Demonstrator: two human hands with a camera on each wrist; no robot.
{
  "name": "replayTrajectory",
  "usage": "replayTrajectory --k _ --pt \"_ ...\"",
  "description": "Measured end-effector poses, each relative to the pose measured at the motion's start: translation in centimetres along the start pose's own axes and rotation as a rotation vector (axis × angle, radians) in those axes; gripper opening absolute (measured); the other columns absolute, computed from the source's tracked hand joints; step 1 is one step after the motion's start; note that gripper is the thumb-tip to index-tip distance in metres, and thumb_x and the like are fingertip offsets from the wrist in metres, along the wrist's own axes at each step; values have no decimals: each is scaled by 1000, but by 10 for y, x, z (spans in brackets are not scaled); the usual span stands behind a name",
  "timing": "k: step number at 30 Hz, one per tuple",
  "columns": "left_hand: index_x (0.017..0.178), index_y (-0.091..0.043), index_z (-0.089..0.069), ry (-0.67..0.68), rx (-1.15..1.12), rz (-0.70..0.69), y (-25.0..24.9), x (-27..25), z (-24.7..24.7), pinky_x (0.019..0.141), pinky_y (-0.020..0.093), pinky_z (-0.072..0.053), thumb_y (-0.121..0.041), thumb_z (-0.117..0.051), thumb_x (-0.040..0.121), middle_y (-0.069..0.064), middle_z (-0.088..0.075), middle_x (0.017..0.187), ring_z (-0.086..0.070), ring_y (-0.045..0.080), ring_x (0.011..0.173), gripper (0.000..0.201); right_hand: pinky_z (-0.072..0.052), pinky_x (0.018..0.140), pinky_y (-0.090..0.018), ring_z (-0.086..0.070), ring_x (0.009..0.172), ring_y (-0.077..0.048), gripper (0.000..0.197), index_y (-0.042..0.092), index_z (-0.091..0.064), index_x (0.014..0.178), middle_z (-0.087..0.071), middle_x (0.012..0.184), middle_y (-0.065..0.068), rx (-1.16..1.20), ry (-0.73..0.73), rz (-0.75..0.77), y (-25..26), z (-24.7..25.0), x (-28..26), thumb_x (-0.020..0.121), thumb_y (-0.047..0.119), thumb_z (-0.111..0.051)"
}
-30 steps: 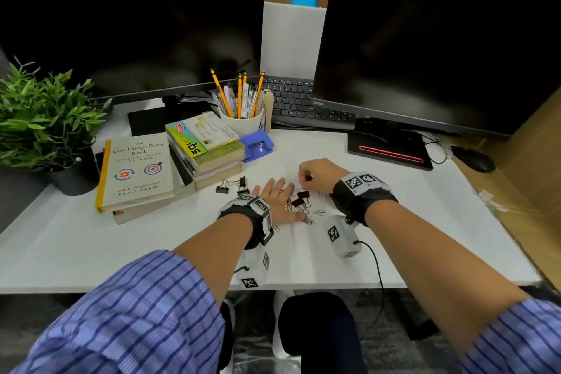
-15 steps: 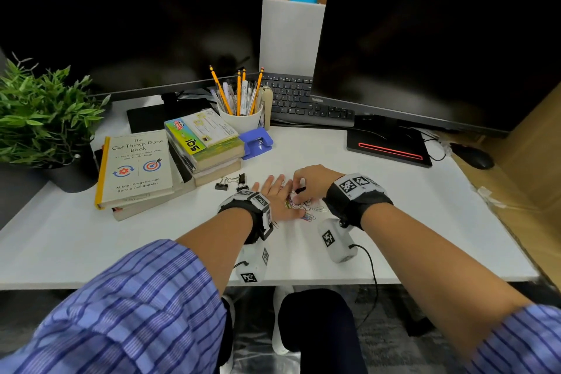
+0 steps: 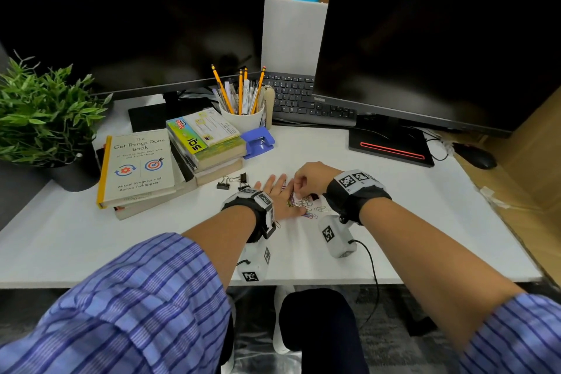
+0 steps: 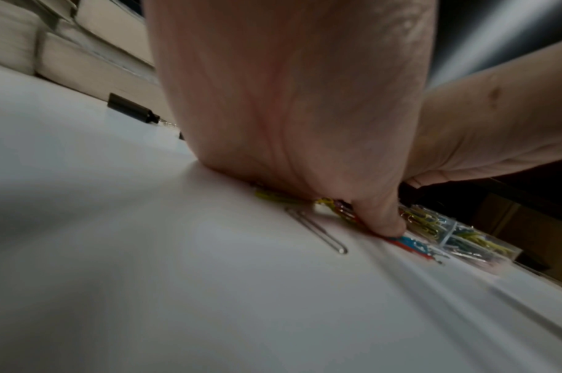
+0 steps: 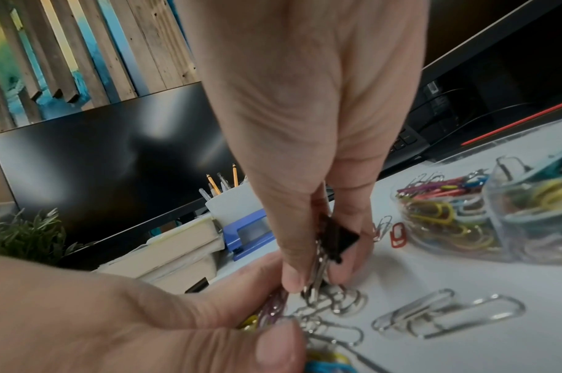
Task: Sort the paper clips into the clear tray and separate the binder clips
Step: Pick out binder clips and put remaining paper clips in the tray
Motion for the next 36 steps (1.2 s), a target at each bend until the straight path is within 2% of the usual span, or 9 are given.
replayTrajectory --k 6,12,15,18,22,26,29,32,36 --pt "152 -27 -9 33 -17 -12 -1 -1 2 120 46 -3 -64 -47 85 -2 -4 162 -1 22 150 86 -38 57 -15 -54 78 -14 18 9 -70 97 -60 87 1 -8 -33 -27 -4 2 3 82 20 -68" --pt "153 -23 -7 92 -43 -29 1 -2 4 121 47 2 -68 -43 83 1 0 162 2 22 150 91 -36 53 -18 -55 77 -18 12 17 -61 75 -61 82 -1 -69 -39 -36 -2 -3 13 79 20 -71" --pt "152 -28 -12 47 -58 -13 0 -5 8 120 46 -1 -86 -25 51 -2 -5 162 -1 20 150 118 -41 58 -20 -57 74 -14 10 19 -67 76 -65 80 2 27 -25 -50 -10 7 14 77 25 -74" --pt "152 -27 -14 94 -120 -6 -2 -4 8 120 43 2 -81 -15 33 -4 -4 162 0 18 150 131 -49 70 -28 -58 73 -13 13 20 -67 73 -68 81 1 156 -71 -68 -20 22 18 77 30 -75" --pt "152 -22 -12 97 -175 11 0 -7 16 120 41 2 -72 -50 69 -5 -4 161 -1 17 150 104 -54 90 -37 -61 80 -18 27 4 -72 91 -72 96 -14 390 -243 -155 -22 39 32 80 28 -73" --pt "152 -22 -9 62 -77 -1 6 -8 10 120 42 1 -40 -46 94 -4 1 162 1 16 150 72 -51 75 -27 -63 86 -21 27 16 -67 74 -71 86 -4 359 -236 -273 -18 27 58 82 42 -69" --pt "153 -22 -9 52 -69 -7 7 -6 5 121 41 1 -28 -41 98 -4 1 162 0 15 150 63 -52 88 -30 -65 101 -25 36 10 -72 100 -71 109 -7 322 -245 -320 -15 19 74 82 41 -68" --pt "152 -26 -8 58 -56 29 5 -8 11 121 40 0 -33 -36 99 -8 1 161 1 13 150 61 -46 98 -29 -59 116 -26 36 8 -64 119 -64 126 -7 216 -203 -324 -7 22 70 90 30 -60" --pt "153 -17 -5 139 -131 -50 0 -11 15 121 47 3 -44 -56 88 2 1 162 2 22 150 88 -47 102 -35 -58 118 -29 31 5 -62 122 -61 129 -10 121 -244 -363 -26 38 55 94 11 -51"
Point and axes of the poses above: each hand's wrist, its own x-axis towards the middle knuckle, its own z-axis out of the back of the hand, y = z × x, the point moved 5 cm from there along x, towards the middle knuckle
